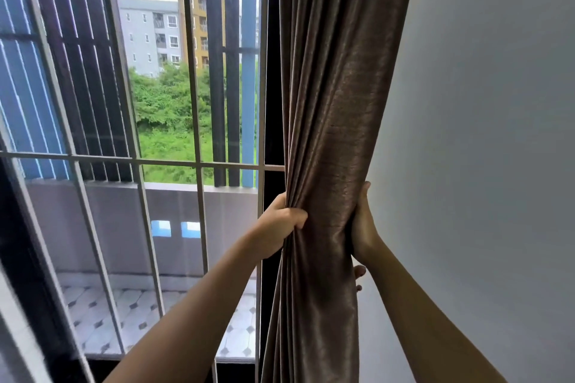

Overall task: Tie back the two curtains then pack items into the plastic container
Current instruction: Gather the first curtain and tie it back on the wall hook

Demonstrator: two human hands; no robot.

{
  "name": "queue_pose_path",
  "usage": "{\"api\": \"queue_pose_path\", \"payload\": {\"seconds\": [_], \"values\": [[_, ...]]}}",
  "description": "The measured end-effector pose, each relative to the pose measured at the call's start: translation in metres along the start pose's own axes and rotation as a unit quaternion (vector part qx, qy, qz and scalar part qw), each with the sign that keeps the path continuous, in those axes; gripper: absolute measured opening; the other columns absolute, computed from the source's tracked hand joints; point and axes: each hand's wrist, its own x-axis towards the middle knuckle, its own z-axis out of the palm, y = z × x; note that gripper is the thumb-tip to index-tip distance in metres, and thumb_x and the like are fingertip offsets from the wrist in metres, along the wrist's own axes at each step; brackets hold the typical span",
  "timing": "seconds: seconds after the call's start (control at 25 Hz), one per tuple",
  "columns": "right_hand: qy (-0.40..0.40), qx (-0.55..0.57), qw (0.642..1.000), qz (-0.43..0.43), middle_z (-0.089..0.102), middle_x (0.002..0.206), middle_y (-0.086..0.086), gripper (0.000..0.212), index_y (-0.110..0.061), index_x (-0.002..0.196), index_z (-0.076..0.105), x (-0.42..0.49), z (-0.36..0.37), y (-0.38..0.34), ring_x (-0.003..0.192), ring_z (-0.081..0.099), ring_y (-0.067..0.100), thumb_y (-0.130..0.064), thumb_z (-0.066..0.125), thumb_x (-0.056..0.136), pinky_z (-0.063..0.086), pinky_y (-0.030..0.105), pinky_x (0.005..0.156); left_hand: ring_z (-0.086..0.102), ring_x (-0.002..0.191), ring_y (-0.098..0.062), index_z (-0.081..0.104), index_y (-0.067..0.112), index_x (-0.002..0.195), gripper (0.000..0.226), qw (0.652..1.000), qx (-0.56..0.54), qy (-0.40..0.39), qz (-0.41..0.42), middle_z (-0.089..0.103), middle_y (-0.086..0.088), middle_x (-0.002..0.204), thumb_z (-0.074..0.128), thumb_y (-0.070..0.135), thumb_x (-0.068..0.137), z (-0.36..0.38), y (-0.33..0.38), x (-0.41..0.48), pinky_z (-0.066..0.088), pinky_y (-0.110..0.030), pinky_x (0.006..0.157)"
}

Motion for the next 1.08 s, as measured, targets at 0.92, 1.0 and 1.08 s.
{"api": "queue_pose_path", "payload": {"seconds": [0.92, 1.0, 1.08], "values": [[0.115, -0.096, 0.988, 0.034, 0.045, 0.093, -0.019, 0.036, -0.033, 0.106, 0.04, -0.07, 0.061, 0.04, 0.086, 0.046, -0.006, -0.036, 0.005, 0.101, 0.032, -0.01, 0.068, 0.057, 0.103, -0.033, 0.046, 0.005, 0.122, 0.038, 0.842, 0.489, -0.205, 0.096, 0.055, -0.013, 0.114, 0.05, 0.023, 0.089, -0.019, 0.017, 0.048, 0.053, -0.04, 0.084], [0.148, -0.108, 0.983, -0.006, 0.046, 0.103, -0.022, 0.033, -0.03, 0.122, 0.035, -0.077, 0.072, 0.053, 0.102, 0.043, -0.01, -0.042, 0.013, 0.1, 0.03, -0.012, 0.076, 0.063, 0.083, -0.026, 0.05, 0.009, 0.107, 0.018, 0.877, 0.407, -0.246, 0.063, 0.057, -0.007, 0.098, 0.047, 0.013, 0.09, -0.015, 0.024, 0.043, 0.059, -0.035, 0.065], [0.16, -0.136, 0.975, -0.068, 0.051, 0.118, -0.023, 0.055, -0.029, 0.133, 0.033, -0.08, 0.073, 0.07, 0.114, 0.047, -0.013, -0.057, 0.044, 0.087, 0.04, 0.003, 0.092, 0.066, 0.081, -0.025, 0.053, 0.01, 0.102, 0.014, 0.89, 0.354, -0.284, 0.036, 0.061, -0.009, 0.096, 0.046, 0.006, 0.091, -0.012, 0.027, 0.037, 0.061, -0.035, 0.065]]}}
